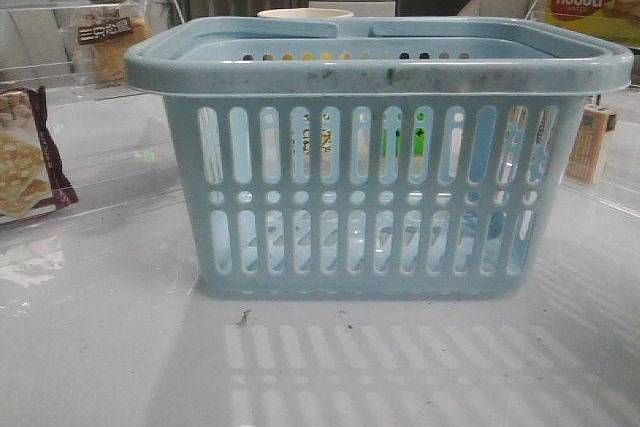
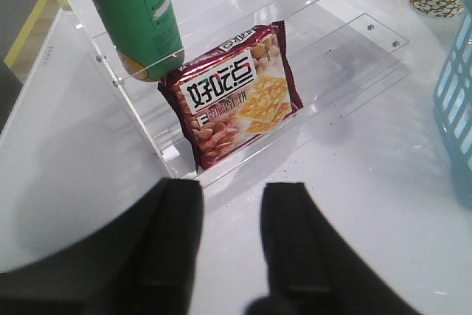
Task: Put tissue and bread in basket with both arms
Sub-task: 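Close the right gripper on the small white-and-black box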
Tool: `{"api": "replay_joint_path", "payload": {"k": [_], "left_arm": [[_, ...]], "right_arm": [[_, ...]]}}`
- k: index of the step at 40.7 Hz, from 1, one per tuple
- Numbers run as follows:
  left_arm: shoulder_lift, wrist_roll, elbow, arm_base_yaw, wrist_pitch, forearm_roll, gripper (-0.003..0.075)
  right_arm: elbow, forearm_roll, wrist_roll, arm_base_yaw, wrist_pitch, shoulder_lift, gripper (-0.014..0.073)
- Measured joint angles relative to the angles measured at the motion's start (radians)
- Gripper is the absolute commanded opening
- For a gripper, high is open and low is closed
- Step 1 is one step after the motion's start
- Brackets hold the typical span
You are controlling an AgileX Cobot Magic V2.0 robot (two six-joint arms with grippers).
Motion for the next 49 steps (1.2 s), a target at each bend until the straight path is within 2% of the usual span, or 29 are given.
{"api": "replay_joint_path", "payload": {"k": [6, 16, 22, 35, 49], "left_arm": [[0.001, 0.0, 0.0, 0.0, -0.002, -0.002, 0.0469], [0.001, 0.0, 0.0, -0.002, -0.012, -0.054, 0.0421], [0.001, 0.007, 0.0, -0.061, -0.017, -0.06, 0.04], [0.001, 0.017, 0.0, -0.244, -0.018, -0.062, 0.04], [0.001, 0.017, 0.0, -0.258, -0.019, -0.064, 0.04]], "right_arm": [[0.0, 0.0, 0.0, 0.0, 0.0, 0.001, 0.058], [0.031, -0.002, 0.0, 0.0, -0.018, 0.01, 0.058], [0.031, -0.015, 0.019, -0.012, -0.07, 0.057, 0.058], [-0.057, -0.015, 0.046, -0.124, -0.167, 0.321, 0.0579], [-0.308, -0.015, 0.048, -0.132, -0.183, 0.671, 0.0569]]}}
